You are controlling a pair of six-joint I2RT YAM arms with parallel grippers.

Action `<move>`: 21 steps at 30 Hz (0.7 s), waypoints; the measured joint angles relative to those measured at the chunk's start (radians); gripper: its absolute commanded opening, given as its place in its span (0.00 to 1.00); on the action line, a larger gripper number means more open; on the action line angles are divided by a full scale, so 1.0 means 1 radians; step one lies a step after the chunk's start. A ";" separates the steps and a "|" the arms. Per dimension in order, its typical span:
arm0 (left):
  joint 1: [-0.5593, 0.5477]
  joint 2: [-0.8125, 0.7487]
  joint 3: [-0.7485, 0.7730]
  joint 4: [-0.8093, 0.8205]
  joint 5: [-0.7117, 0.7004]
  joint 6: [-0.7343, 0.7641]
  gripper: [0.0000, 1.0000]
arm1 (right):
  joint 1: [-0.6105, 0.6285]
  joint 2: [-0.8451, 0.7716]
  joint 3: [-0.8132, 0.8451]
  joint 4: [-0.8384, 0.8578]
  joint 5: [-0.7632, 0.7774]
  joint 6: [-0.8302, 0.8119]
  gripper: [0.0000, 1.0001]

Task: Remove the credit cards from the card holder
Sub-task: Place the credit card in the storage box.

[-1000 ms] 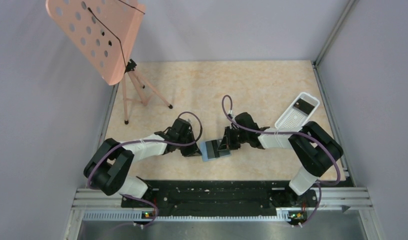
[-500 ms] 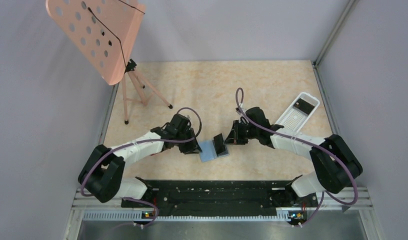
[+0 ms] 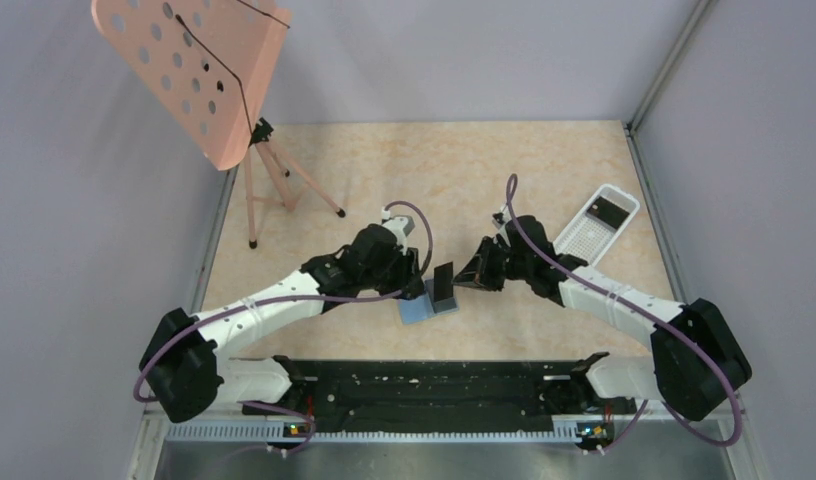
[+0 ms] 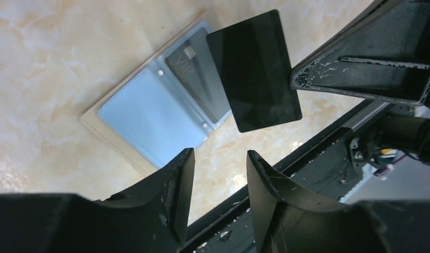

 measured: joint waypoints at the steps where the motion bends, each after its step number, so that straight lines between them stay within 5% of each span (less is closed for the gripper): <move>1: -0.029 0.000 0.006 0.002 -0.028 0.017 0.48 | 0.000 -0.008 -0.007 0.006 -0.002 0.024 0.00; 10: -0.296 0.018 0.072 0.022 -0.320 0.179 0.55 | 0.000 -0.031 -0.033 0.027 -0.003 0.174 0.00; 21: -0.414 0.152 0.108 0.045 -0.512 0.263 0.61 | 0.000 -0.038 -0.031 0.027 -0.002 0.213 0.00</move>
